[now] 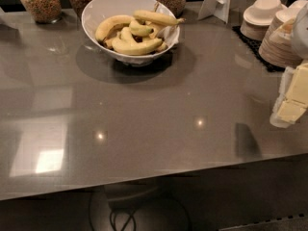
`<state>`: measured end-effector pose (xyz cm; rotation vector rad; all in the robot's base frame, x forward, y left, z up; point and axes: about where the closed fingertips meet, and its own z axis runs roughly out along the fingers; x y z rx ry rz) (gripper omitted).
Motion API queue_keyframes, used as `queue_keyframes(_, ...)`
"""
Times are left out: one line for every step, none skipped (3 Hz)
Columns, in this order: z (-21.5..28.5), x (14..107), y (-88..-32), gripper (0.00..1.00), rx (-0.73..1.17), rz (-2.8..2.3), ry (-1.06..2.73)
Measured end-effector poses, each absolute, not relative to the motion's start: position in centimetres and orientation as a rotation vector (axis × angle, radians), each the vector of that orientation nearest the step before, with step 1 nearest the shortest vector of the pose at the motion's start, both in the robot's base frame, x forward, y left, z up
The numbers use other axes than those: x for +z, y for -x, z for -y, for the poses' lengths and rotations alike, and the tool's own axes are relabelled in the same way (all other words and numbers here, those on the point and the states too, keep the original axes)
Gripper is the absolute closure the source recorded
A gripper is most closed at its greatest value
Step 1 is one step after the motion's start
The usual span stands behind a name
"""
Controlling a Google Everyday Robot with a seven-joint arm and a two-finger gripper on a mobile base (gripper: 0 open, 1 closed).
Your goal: Pick banana from white bowl
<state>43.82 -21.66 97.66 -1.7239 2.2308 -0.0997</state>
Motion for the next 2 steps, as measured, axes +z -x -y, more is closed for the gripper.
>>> queue_keyframes(21.6, 97.7, -43.8, 0.0, -0.099, -2.23, 1.724)
queue_keyframes(19.7, 98.2, -45.9, 0.0, -0.007, -2.109, 1.688)
